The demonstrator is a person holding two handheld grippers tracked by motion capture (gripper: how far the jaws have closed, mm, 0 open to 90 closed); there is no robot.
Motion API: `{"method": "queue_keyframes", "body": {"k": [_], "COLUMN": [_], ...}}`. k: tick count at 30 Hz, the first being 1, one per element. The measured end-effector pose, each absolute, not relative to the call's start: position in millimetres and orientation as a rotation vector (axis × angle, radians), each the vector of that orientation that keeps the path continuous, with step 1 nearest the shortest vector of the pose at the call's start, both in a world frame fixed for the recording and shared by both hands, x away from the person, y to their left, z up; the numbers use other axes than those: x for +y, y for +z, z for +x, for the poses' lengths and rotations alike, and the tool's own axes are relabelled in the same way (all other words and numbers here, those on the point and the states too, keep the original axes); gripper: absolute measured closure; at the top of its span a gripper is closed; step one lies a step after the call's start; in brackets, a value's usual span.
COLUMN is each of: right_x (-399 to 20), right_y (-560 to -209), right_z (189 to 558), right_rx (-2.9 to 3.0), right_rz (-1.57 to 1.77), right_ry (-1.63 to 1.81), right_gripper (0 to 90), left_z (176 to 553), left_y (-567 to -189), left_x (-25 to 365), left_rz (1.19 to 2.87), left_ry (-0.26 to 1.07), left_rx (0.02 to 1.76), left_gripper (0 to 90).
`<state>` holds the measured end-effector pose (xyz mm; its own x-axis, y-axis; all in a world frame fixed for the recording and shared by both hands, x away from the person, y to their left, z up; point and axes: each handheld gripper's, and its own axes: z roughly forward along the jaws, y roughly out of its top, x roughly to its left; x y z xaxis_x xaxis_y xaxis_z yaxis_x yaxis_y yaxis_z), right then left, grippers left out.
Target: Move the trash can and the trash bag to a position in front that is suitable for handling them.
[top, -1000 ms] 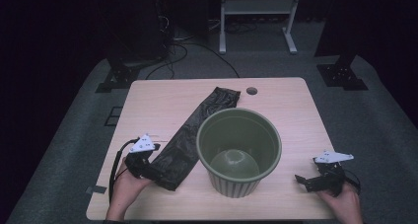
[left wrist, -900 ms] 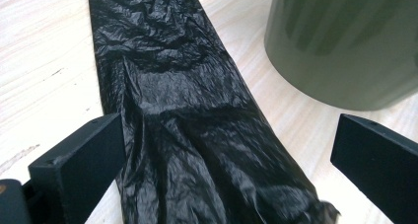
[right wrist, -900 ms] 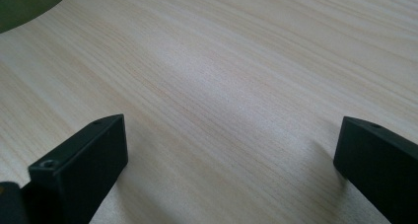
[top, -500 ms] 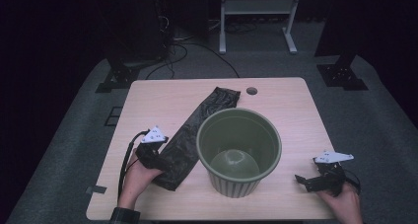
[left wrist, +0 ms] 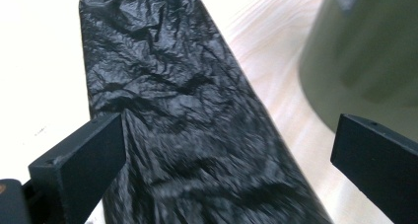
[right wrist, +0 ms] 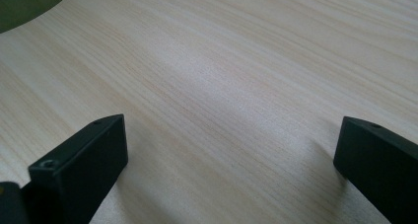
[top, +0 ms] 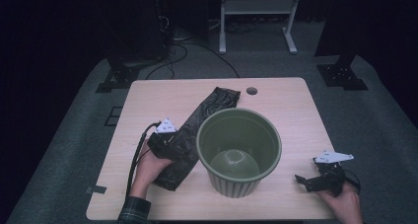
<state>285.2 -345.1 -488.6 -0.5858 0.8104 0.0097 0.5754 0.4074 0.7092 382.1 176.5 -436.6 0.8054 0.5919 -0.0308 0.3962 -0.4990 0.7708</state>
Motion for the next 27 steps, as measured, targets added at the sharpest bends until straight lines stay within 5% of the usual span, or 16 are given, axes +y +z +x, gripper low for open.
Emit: {"method": "queue_keyframes", "body": {"k": [23, 27], "right_x": [-345.1, -345.1], "right_y": [-488.7, -488.7], "right_z": [285.2, 285.2], "right_rx": [2.332, 2.333], "right_rz": [1.198, 1.198], "right_ry": [0.977, 0.977], "right_gripper": [0.0, 0.0], "left_z": [416.5, 413.7], "left_y": [-472.8, -472.0], "left_x": [149.6, 149.6], "left_rz": [2.336, 2.344], "left_ry": [0.298, 0.307], "left_rx": [0.807, 0.783], "left_gripper": [0.0, 6.4]}}
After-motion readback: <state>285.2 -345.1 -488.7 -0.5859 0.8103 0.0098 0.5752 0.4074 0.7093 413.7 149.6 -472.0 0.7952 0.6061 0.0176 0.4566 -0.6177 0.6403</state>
